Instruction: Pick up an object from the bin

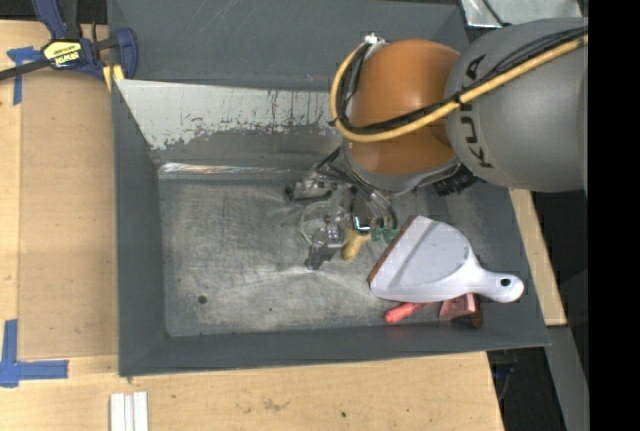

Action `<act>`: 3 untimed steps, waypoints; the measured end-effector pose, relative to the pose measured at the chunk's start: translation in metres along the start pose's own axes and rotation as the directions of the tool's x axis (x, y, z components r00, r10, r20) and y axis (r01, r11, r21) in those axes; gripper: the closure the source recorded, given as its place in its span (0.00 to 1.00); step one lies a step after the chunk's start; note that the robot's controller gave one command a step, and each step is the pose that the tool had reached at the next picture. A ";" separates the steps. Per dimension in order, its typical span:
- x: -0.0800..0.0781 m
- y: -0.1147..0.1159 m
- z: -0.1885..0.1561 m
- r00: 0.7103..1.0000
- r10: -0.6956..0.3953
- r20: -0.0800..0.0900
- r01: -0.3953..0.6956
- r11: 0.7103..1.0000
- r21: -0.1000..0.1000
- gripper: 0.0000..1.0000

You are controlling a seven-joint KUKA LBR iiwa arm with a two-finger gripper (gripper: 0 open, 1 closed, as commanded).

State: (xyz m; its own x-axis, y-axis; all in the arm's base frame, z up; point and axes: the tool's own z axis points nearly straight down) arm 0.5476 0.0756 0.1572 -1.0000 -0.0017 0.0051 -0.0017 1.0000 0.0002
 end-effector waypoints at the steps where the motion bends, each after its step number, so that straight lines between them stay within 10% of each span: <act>1: -0.002 0.000 -0.004 1.000 0.002 0.008 -0.002 1.000 -0.001 0.00; 2: -0.035 -0.035 0.042 1.000 0.009 0.017 -0.009 1.000 -0.002 0.00; 3: -0.048 -0.069 0.052 1.000 -0.004 0.014 0.004 1.000 0.000 1.00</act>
Offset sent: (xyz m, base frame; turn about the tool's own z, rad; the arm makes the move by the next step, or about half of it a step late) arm 0.0546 -0.0651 -0.0872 0.0223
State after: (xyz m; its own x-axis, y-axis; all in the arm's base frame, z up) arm 0.5957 0.0063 0.1047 -0.9999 -0.0060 -0.0088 -0.0060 1.0000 0.0002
